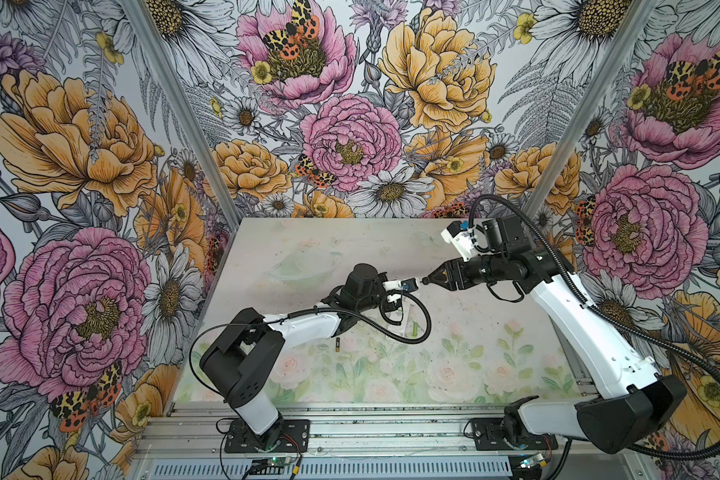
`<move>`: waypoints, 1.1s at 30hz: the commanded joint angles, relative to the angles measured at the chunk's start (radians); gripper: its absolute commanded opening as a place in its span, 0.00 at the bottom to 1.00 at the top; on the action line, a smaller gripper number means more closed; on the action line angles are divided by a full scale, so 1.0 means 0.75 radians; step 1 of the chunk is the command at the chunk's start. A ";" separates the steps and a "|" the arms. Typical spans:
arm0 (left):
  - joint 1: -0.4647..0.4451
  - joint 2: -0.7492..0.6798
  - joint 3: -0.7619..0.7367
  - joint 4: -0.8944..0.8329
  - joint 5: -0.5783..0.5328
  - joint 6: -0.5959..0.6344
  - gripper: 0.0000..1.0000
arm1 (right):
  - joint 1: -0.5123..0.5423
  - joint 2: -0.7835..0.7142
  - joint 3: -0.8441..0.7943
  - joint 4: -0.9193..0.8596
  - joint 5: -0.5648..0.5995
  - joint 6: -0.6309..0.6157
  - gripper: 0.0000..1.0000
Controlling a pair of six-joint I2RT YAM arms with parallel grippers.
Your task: Unload the batteries from the remote control
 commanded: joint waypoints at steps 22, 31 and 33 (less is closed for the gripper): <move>-0.030 -0.054 0.022 -0.040 0.065 0.072 0.00 | 0.062 0.132 0.068 -0.045 0.039 -0.170 0.33; -0.015 -0.038 0.036 -0.007 0.057 0.001 0.00 | 0.080 0.101 0.042 -0.039 0.113 -0.118 0.00; 0.002 -0.048 0.026 0.011 0.038 -0.044 0.39 | 0.080 0.081 0.041 -0.036 0.193 -0.062 0.00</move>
